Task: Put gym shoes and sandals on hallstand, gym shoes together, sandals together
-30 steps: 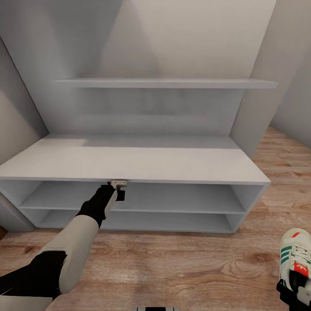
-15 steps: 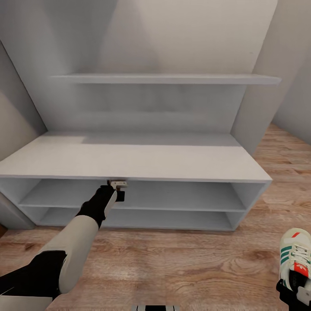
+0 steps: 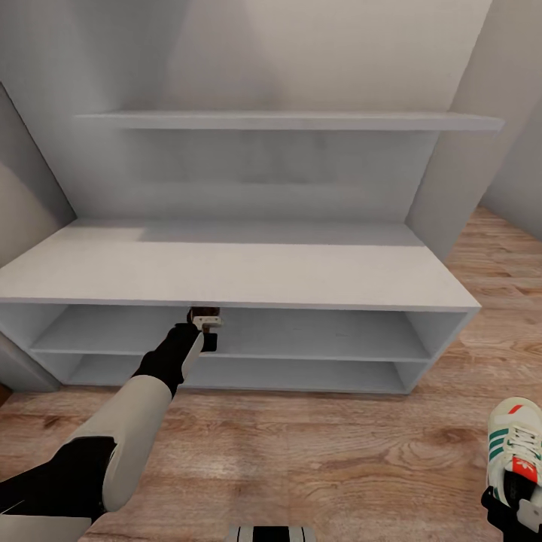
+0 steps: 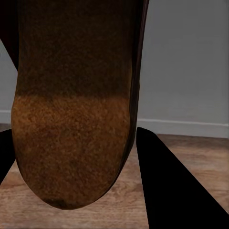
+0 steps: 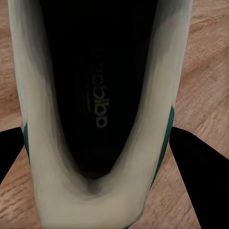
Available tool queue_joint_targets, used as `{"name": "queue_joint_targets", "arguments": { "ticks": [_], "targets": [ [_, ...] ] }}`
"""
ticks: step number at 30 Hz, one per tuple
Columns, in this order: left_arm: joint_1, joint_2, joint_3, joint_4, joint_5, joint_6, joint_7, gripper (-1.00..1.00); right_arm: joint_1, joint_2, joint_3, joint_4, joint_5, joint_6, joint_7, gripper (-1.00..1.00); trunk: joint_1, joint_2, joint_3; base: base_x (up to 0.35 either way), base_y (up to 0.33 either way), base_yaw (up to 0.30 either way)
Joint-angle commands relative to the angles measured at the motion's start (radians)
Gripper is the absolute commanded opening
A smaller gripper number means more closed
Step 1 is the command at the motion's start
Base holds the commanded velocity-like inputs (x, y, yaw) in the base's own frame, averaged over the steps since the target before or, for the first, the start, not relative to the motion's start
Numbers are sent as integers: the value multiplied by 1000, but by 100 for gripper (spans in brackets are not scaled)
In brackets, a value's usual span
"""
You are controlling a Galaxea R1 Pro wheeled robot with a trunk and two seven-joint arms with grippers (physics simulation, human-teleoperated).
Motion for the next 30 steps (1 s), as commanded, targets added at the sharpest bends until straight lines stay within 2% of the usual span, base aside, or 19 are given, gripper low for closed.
{"name": "queue_joint_targets", "arguments": {
  "ticks": [1,10,17,30],
  "targets": [
    [0,-1,6,-2,-10,6,-5,-100,0,0,9,-1,-2,0,-8,-100,0,0,-1,0,0,0],
    [0,-1,3,-2,-10,1,-5,-100,0,0,9,0,-2,0,-8,-100,0,0,-1,2,0,0],
    [0,-1,3,-2,-10,-2,-5,-100,0,0,9,1,-2,0,-8,-100,0,0,-1,144,0,0],
    [1,-1,3,0,-9,-4,-5,-100,0,0,9,1,-2,0,-8,-100,0,0,-1,46,0,0]
  ]
}}
